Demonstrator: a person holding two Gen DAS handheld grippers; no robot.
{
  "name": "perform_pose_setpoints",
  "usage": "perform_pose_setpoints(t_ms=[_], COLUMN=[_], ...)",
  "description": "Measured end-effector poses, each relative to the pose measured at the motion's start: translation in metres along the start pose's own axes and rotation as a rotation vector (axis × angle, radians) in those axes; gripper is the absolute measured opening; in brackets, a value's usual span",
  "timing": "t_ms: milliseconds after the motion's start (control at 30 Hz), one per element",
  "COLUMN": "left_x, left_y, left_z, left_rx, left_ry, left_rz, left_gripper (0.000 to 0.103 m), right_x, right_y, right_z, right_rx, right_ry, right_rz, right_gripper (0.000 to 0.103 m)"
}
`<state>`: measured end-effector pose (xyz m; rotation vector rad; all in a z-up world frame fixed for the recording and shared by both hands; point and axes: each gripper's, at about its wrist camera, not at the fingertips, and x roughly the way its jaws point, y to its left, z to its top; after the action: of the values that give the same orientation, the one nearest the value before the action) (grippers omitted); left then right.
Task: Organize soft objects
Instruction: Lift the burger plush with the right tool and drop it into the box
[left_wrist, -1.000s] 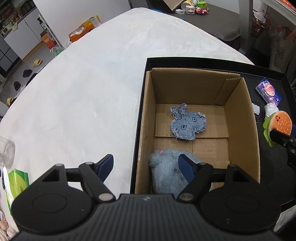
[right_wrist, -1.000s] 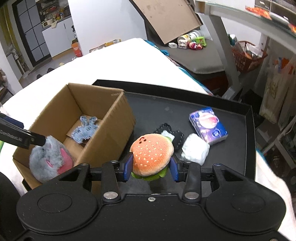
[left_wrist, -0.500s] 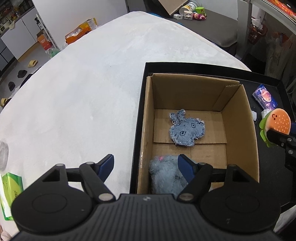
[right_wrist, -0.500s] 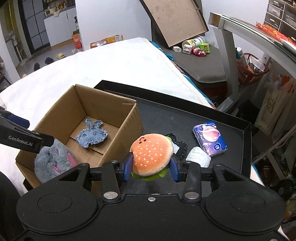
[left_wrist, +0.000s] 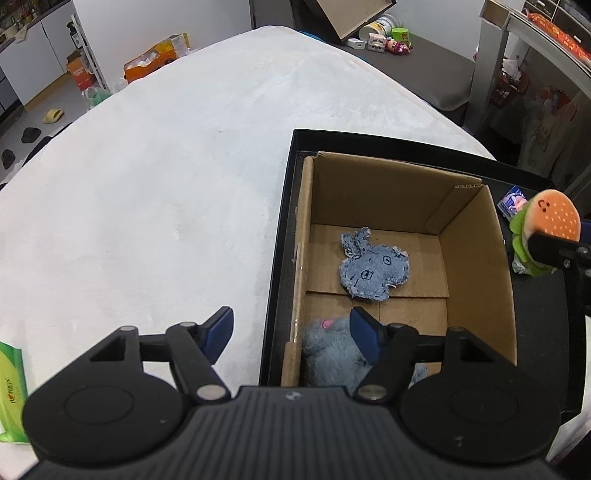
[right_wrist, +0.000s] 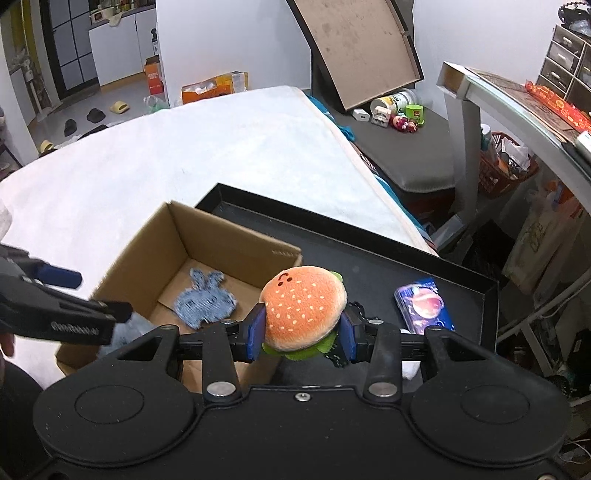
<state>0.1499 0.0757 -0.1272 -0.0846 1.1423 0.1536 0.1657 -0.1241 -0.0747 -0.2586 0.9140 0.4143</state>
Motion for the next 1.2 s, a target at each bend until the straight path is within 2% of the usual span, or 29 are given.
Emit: perform_pose_setpoints(t_ms=[167, 300, 433, 633, 733, 1000, 1133, 1200], left_x=[0.005, 0.01, 0.014, 0.021, 0.023, 0.022, 0.02, 0.019], left_y=[0.004, 0.007, 0.012, 0.016, 0.017, 0.015, 0.013, 0.012], left_z=[-0.001, -0.002, -0.003, -0.004, -0.004, -0.002, -0.003, -0.003], left_rx=[0.0, -0.007, -0.019, -0.039, -0.044, -0.047, -0.049, -0.049], left_ry=[0.001, 0.01, 0.015, 0.037, 0.04, 0.039, 0.035, 0.038], left_rz=[-0.024, -0.053, -0.07, -0.087, -0.094, -0.098, -0.09, -0.088], left_gripper=[0.057, 0.039, 0.028, 0.019, 0.018, 0.011, 0.011, 0.011], right_x=[0.004, 0.011, 0.017, 0.031, 0.039, 0.046, 0.04, 0.037], right_y=[0.006, 0.013, 0.022, 0.034, 0.039, 0.039, 0.029, 0.023], right_z=[0.007, 0.011, 0.017, 0.028, 0.033, 0.04, 0.039, 0.037], right_rx=[0.033, 0.054, 0.056, 0.042, 0.033, 0.024, 0.048, 0.07], right_ry=[0.016, 0.034, 0.048, 0.076, 0.093, 0.098, 0.081, 0.077], right_rz=[0.025, 0.033, 0.04, 0.054, 0.065, 0.062, 0.049, 0.054], right_gripper=[0.041, 0.041, 0.041, 0.041, 0.043, 0.066, 0.07, 0.076])
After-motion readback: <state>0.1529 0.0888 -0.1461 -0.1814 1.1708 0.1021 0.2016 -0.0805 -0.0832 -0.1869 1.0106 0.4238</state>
